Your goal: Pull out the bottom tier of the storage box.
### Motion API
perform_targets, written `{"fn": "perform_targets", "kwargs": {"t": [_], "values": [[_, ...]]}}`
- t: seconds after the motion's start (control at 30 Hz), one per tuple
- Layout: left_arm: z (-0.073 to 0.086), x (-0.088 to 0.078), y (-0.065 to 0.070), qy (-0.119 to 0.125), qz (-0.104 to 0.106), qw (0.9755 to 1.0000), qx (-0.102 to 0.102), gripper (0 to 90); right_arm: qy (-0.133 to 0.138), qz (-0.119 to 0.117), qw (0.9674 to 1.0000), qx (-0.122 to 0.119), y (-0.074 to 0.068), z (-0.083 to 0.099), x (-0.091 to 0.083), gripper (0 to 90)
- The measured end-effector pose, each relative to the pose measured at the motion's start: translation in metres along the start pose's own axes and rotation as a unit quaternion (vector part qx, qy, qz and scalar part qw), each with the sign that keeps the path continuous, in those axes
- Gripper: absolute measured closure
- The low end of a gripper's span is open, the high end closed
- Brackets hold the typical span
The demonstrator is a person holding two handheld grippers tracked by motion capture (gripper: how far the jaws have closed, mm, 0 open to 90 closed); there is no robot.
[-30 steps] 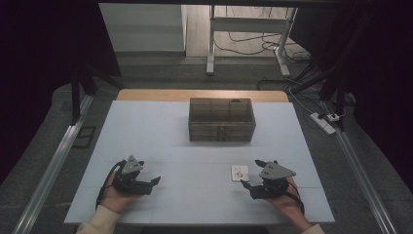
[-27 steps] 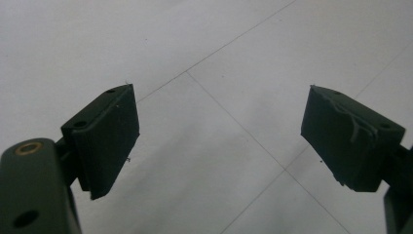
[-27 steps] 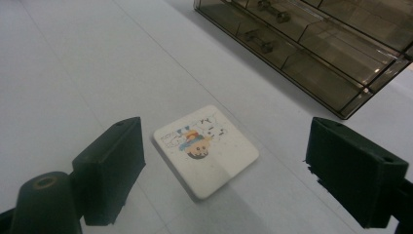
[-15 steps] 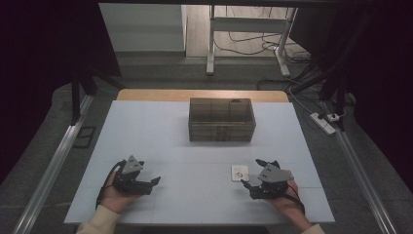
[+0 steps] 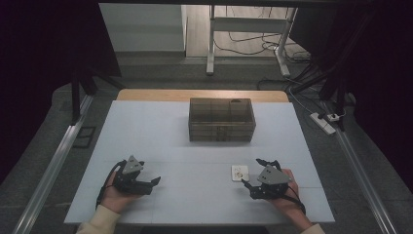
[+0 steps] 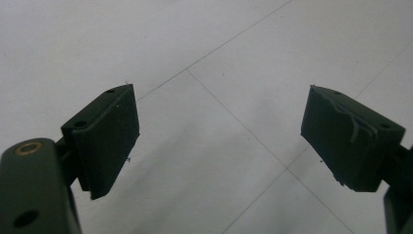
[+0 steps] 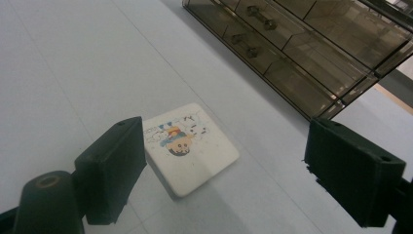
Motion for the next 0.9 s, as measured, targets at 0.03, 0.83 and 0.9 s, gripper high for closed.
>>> {"fn": "perform_targets", "kwargs": {"t": [0.03, 0.83, 0.9], "values": [[0.0000, 0.0000, 0.0000, 0.000, 0.000, 1.0000, 0.000, 14.2, 0.000, 0.001, 1.0000, -0.003, 0.0001, 0.0000, -0.0002, 14.8], [0.0005, 0.0022, -0.0004, -0.006, -0.002, 1.0000, 0.003, 14.1, 0.039, 0.044, 0.9949, -0.083, -0.0068, -0.0030, 0.0037, 17.9], [0.0005, 0.0024, -0.0003, -0.007, -0.001, 1.0000, 0.003, 14.2, 0.039, 0.043, 0.9942, -0.090, -0.0078, -0.0030, 0.0042, 17.9]]}}
Point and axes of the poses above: each handheld gripper's, and its own axes: x roughly forward along the jaws, z roughly out of its underside, y roughly to its right, the point moved 5 cm from there along x, roughly forward along the jaws, and after that the axes turned 11 degrees about x, right-handed, at the moved point
